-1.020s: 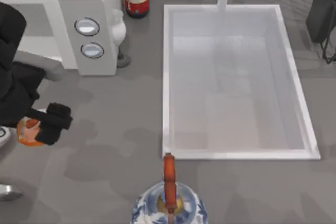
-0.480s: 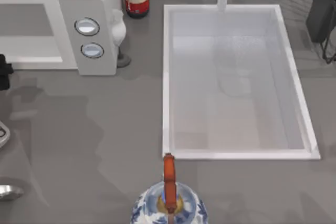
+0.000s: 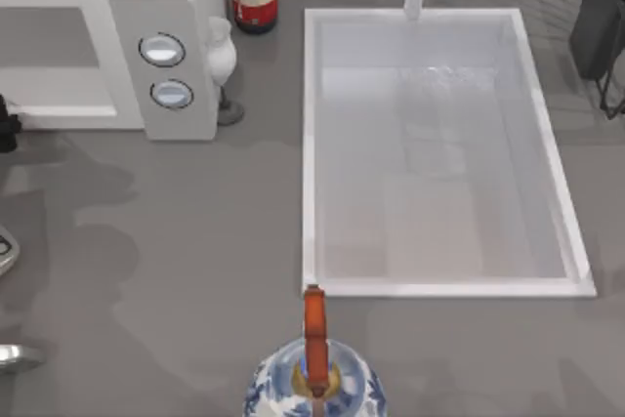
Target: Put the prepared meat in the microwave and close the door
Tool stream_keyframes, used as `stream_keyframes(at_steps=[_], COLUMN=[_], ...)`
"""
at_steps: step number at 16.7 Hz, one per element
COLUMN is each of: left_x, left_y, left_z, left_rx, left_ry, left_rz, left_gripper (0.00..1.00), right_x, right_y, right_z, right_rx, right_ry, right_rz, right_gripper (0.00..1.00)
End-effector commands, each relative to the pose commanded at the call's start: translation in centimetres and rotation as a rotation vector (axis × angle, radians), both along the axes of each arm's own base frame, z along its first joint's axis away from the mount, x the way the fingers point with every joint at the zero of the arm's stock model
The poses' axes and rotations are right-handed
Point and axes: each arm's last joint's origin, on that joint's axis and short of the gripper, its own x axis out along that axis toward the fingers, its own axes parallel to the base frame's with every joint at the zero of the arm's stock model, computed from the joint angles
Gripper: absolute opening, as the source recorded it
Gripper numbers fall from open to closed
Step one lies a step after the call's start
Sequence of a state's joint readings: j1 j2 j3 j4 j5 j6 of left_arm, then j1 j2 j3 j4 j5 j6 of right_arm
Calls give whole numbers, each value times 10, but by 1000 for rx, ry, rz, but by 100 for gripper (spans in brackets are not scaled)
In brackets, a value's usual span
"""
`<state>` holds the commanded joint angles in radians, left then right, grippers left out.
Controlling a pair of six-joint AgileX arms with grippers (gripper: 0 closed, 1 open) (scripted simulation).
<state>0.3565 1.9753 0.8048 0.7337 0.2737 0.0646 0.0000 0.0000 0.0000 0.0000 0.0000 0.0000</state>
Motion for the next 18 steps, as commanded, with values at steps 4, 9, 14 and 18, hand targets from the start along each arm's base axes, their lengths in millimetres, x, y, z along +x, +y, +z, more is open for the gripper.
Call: stream_keyframes(at_steps=[4, 9, 14, 18], left_x=[15, 31, 39, 39], left_y=[-16, -51, -74, -74], left_z=[-12, -14, -16, -16], left_rx=[47, 66, 66, 66], left_ry=[-73, -99, -67, -67], left_rz=[-27, -82, -119, -119], left_gripper=[0, 0, 0, 0], right_x=[0, 0, 0, 0], right_y=[0, 0, 0, 0], right_z=[0, 0, 0, 0], right_rx=[0, 0, 0, 0], right_ry=[0, 0, 0, 0], right_rz=[0, 0, 0, 0], right_gripper=[100, 100, 100, 100])
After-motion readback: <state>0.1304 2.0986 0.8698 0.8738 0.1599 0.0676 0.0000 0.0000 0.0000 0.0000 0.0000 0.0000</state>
